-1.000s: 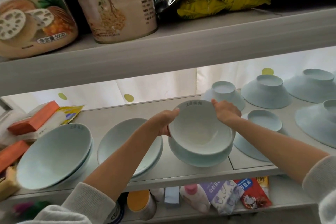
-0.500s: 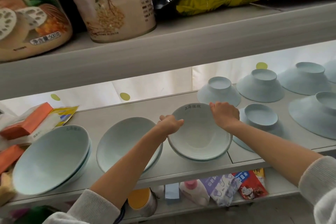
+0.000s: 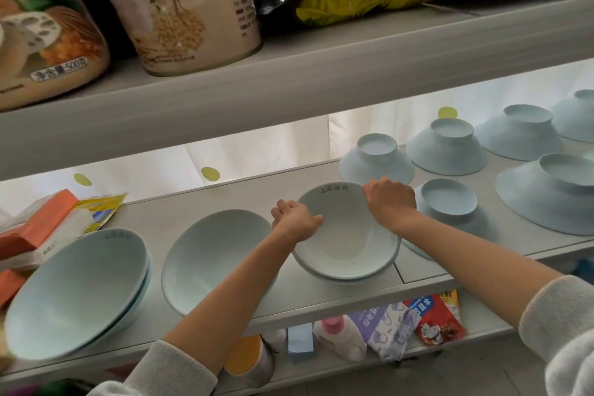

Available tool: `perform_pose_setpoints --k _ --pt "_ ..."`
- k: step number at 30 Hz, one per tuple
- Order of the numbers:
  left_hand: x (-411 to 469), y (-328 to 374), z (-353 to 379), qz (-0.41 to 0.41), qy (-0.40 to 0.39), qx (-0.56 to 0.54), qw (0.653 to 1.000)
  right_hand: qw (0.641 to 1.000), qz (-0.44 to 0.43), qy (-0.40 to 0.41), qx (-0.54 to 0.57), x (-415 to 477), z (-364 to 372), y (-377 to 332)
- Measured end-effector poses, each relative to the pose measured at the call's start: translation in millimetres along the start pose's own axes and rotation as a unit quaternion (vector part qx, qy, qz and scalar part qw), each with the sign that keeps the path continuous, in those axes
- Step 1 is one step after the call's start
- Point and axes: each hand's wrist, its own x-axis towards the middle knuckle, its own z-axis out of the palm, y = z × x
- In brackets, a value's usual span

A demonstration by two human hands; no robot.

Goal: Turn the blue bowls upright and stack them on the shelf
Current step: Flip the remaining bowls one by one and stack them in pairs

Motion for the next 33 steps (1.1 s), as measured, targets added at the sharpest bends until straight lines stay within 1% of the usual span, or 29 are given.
perform_pose_setpoints --k 5,10,15,17,20,23,25,28,30,33 --pt "-4.9 3.3 3.0 0.008 0.034 0.026 0.999 0.999 -0.023 -0.003 0.028 -2.0 1.6 7.9" --pt "-12.6 23.0 10.2 0.078 0.084 0.035 0.993 0.996 -0.006 -0.012 0.09 5.5 -3.7 30.8" --pt "-25.7 74.5 33.4 0.145 0.129 0.056 0.979 0.988 -0.022 0.046 0.146 4.0 -7.4 86.9" --pt "-30.7 99.5 50.0 0.184 0.147 0.074 0.969 0.988 -0.038 0.05 0.142 -1.3 -4.6 115.8" --pt "-38.4 141.2 83.0 0.256 0.156 0.126 0.946 0.986 -0.089 0.073 0.121 -9.2 3.9 165.6" --pt "-37.2 176.4 113.2 0.32 0.154 0.15 0.923 0.985 -0.147 0.038 0.082 -15.7 10.2 209.7" --pt "-33.9 191.2 124.5 0.35 0.165 0.111 0.916 0.977 -0.199 0.009 0.08 -18.3 13.0 227.3" --pt "-34.9 207.8 137.0 0.343 0.184 0.05 0.92 0.963 -0.24 -0.066 0.102 -19.0 13.5 247.8" --pt "-35.2 213.3 141.5 0.331 0.205 0.045 0.92 0.957 -0.249 -0.108 0.099 -17.6 15.0 254.5" --pt "-34.5 214.9 145.7 0.309 0.215 0.026 0.926 0.951 -0.265 -0.124 0.102 -18.4 22.9 259.3"
